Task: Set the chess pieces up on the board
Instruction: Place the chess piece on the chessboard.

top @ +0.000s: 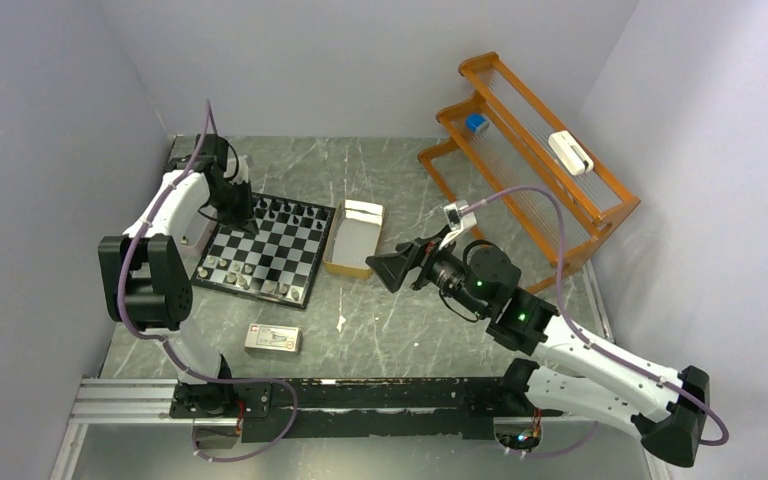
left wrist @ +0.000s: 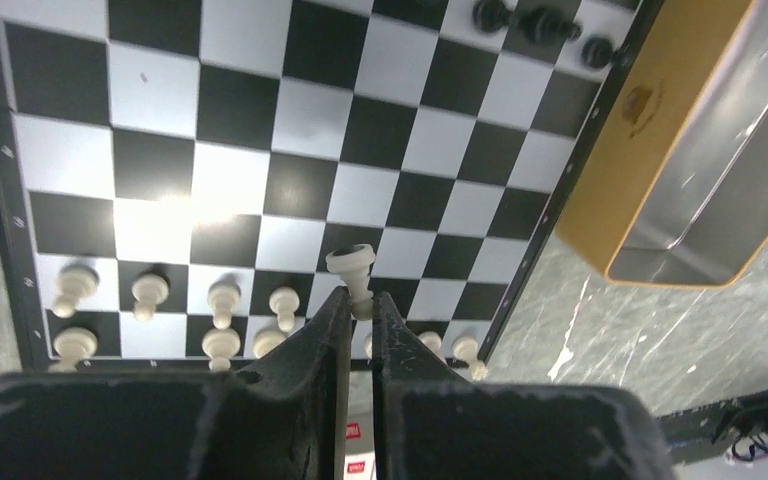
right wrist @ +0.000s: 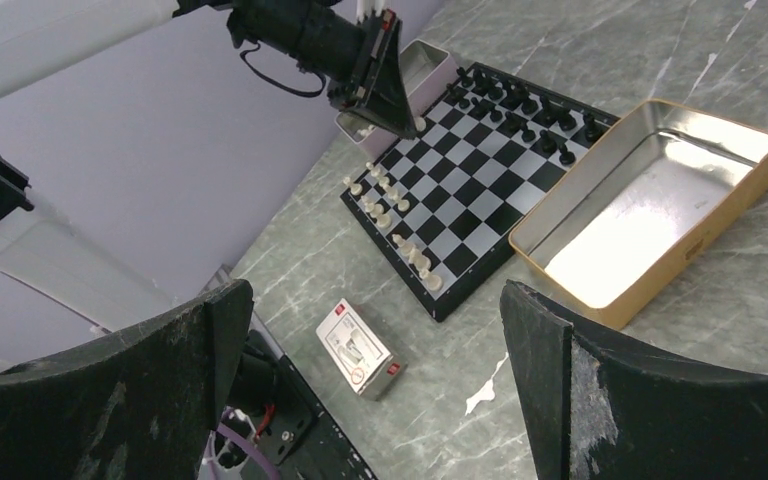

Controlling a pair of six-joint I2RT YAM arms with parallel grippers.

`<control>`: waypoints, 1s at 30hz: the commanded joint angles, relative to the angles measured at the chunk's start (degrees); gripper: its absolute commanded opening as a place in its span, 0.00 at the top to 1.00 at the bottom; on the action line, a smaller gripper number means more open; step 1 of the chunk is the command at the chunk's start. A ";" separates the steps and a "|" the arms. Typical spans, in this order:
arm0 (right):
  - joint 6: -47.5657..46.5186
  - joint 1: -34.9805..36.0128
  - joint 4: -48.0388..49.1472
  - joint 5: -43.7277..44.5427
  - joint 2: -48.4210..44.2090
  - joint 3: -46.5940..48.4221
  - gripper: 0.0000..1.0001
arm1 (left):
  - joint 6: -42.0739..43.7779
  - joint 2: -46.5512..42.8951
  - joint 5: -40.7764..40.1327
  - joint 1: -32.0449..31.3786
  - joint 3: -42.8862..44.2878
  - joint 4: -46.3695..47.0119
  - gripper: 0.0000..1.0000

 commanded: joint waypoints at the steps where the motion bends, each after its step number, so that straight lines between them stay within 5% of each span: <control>1: -1.32 -0.04 -3.66 0.62 -2.34 0.02 0.01 | 0.86 -0.49 0.28 -1.02 -2.70 -4.76 0.94; 30: -3.46 -0.07 -10.24 0.71 -11.15 -1.03 0.00 | -1.82 5.37 -8.32 -7.15 -5.78 -13.24 0.94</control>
